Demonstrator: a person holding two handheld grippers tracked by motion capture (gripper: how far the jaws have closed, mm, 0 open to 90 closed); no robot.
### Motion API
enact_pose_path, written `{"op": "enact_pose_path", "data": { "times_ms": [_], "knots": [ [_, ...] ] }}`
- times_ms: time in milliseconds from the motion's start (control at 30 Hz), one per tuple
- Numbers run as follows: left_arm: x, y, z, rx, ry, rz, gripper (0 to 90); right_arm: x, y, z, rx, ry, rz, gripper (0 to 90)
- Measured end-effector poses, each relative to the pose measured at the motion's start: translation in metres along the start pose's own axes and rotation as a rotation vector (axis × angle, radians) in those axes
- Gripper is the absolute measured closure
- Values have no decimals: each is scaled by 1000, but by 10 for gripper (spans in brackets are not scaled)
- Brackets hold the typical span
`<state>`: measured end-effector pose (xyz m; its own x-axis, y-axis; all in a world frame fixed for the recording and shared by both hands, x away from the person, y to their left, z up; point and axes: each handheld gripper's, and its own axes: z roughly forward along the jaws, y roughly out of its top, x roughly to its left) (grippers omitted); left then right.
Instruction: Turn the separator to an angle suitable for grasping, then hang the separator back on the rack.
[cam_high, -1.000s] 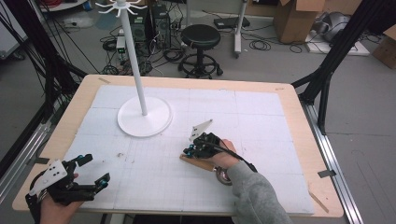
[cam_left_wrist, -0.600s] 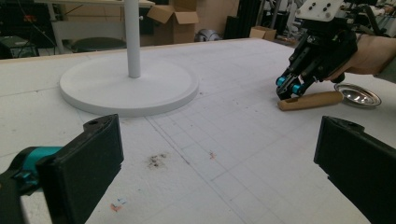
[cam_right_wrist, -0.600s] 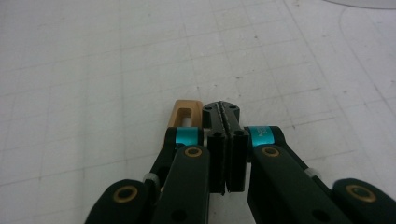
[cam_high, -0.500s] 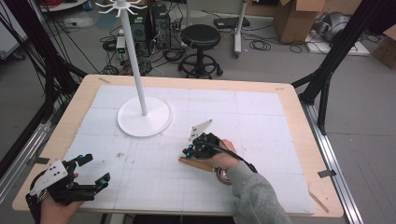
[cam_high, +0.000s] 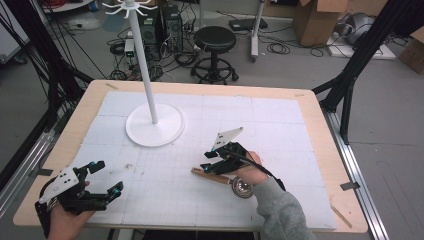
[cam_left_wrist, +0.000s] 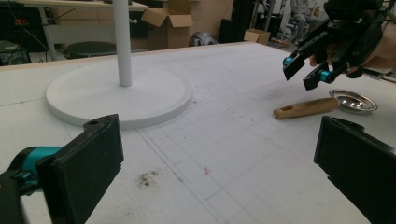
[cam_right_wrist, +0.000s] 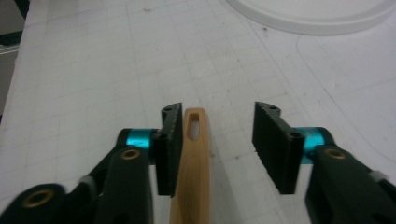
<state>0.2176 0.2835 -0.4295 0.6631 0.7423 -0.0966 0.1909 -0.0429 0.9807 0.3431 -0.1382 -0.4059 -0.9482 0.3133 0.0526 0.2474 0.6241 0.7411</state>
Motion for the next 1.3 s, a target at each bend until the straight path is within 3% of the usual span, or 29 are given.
{"op": "enact_pose_path", "data": {
  "times_ms": [167,367,500,767,1067,1300],
  "knots": [
    [1,0,6,12,-8,2,18,-3,-9,-15,4,-19,90,227],
    [2,0,10,14,-14,2,18,-2,-13,-27,12,-54,93,10],
    [3,0,9,8,-14,2,18,-2,-12,-32,15,-62,97,4],
    [4,0,10,14,-10,0,18,8,-10,-32,144,-37,25,5],
    [3,-1,4,7,-10,2,18,5,-7,-30,163,-20,44,10],
    [2,-1,5,11,-11,4,18,10,-6,-26,201,-15,5,11]
  ]
}}
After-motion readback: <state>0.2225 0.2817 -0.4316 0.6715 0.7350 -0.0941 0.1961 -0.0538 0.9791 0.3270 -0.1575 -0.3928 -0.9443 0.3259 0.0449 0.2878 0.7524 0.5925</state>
